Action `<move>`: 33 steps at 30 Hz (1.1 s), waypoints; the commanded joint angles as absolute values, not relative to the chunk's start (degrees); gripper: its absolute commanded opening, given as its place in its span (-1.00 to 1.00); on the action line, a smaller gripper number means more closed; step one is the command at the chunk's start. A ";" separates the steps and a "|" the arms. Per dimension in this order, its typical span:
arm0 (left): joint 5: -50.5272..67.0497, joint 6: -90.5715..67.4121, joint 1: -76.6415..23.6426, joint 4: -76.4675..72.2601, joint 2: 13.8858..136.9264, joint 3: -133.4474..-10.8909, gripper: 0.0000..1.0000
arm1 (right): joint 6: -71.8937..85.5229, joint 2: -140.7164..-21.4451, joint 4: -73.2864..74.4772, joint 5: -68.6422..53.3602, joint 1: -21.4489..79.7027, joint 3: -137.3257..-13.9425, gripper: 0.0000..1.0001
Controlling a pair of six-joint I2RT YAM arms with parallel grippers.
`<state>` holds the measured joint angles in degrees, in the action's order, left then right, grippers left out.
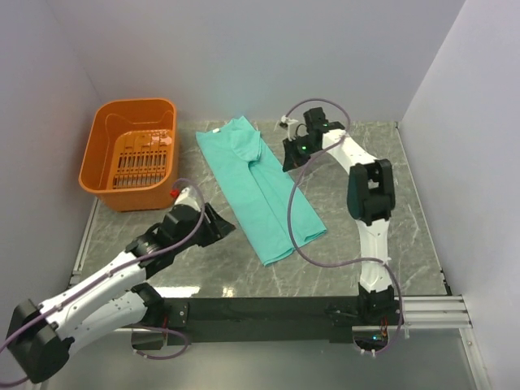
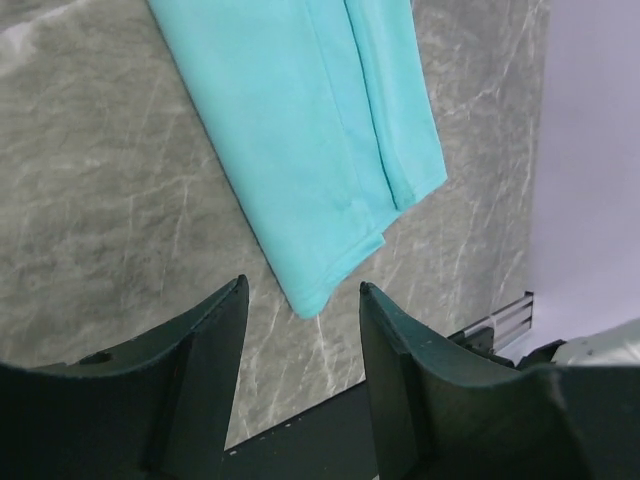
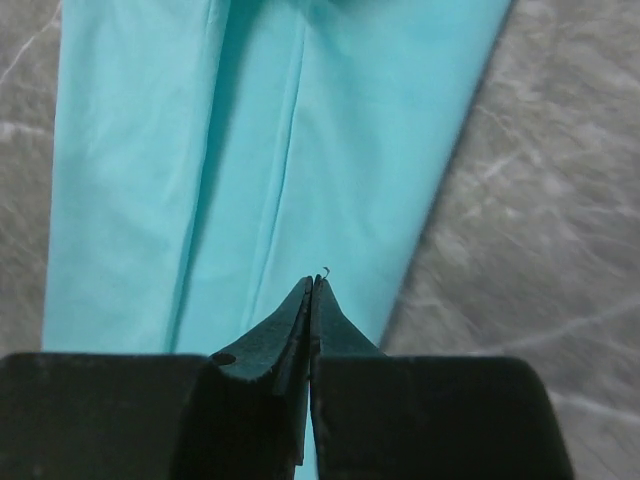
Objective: Fold and stack the t-shirts
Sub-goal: Fold the tshirt
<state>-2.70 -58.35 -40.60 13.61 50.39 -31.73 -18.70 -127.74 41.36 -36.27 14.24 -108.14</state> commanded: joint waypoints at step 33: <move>-3.25 -62.06 -40.96 13.36 42.62 -26.89 0.11 | 5.71 -132.55 41.40 -15.91 14.85 -104.62 -0.99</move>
<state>-4.29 -63.86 -40.75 16.43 41.80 -24.67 5.67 -135.20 39.83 -19.25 16.95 -111.07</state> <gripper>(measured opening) 0.550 0.012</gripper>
